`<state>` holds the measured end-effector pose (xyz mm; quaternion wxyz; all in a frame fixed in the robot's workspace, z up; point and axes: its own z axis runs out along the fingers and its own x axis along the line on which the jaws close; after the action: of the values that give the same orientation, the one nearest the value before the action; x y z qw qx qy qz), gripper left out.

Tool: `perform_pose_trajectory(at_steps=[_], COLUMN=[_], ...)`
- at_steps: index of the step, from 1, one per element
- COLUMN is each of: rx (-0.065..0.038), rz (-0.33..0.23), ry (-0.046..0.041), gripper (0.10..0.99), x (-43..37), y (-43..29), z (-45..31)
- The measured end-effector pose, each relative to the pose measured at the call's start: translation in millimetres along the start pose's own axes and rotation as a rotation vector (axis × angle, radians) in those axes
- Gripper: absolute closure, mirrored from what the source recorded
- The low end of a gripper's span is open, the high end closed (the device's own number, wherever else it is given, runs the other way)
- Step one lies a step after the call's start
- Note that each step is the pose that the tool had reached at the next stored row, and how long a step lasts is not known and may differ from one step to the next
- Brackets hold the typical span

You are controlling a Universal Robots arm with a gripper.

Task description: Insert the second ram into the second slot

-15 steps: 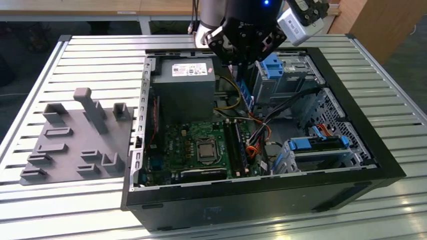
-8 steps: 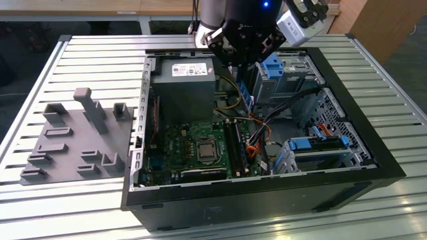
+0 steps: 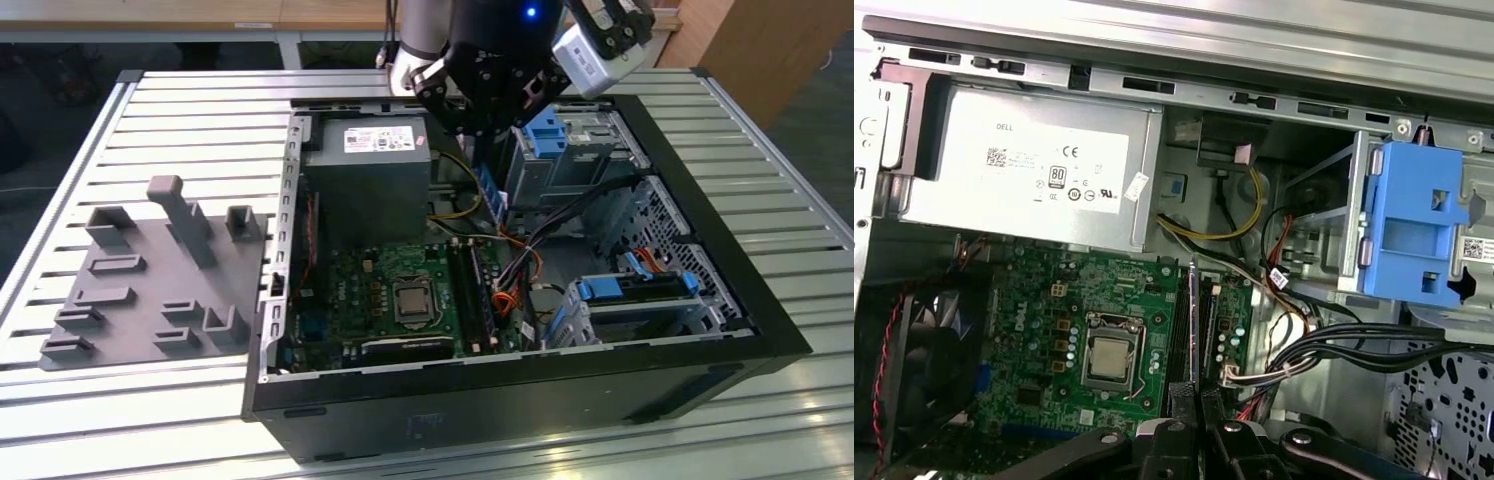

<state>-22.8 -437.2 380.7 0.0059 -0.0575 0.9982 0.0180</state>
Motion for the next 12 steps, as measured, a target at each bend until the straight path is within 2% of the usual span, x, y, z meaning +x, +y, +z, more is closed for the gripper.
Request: perform_pose_trajectory(at_steps=[4,9,12], rx=[0.000,0.001,0.002], rz=[0.021,0.101,0.108], ry=[-0.0007,-0.0036,-0.0038], gripper=[0.953,0.953,0.953], x=[0.0,0.0,0.3], y=[-0.1,-0.2,-1.2], z=[1.1,2.9,5.8])
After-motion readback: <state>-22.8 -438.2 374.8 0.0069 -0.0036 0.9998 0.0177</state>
